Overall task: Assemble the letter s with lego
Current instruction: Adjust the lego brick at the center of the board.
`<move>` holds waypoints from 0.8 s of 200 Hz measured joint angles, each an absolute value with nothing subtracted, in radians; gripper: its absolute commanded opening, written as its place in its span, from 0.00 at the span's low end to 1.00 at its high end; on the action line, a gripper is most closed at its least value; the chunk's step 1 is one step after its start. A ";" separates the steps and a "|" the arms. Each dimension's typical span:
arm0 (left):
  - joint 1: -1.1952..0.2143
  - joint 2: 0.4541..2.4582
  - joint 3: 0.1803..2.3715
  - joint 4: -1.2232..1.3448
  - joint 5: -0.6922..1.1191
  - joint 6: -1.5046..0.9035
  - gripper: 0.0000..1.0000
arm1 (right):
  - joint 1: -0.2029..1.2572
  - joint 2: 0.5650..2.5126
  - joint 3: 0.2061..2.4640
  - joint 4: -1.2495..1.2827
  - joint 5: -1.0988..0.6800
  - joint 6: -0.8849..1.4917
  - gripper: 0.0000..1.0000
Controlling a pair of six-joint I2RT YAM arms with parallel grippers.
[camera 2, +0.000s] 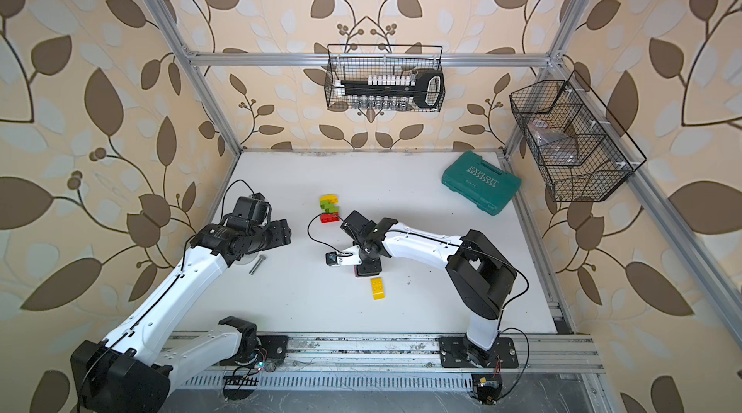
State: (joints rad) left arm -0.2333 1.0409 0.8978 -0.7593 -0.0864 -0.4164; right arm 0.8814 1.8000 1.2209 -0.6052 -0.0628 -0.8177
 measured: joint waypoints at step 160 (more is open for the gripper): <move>-0.228 1.043 0.898 -0.759 -0.086 -0.416 0.78 | 0.884 1.892 1.216 -0.571 -0.086 -0.811 0.28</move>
State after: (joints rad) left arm -0.2276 1.0428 0.8978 -0.7589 -0.0860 -0.4160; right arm 0.8845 1.8919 1.2160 -0.5713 -0.0864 -0.8108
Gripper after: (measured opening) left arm 0.781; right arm 0.337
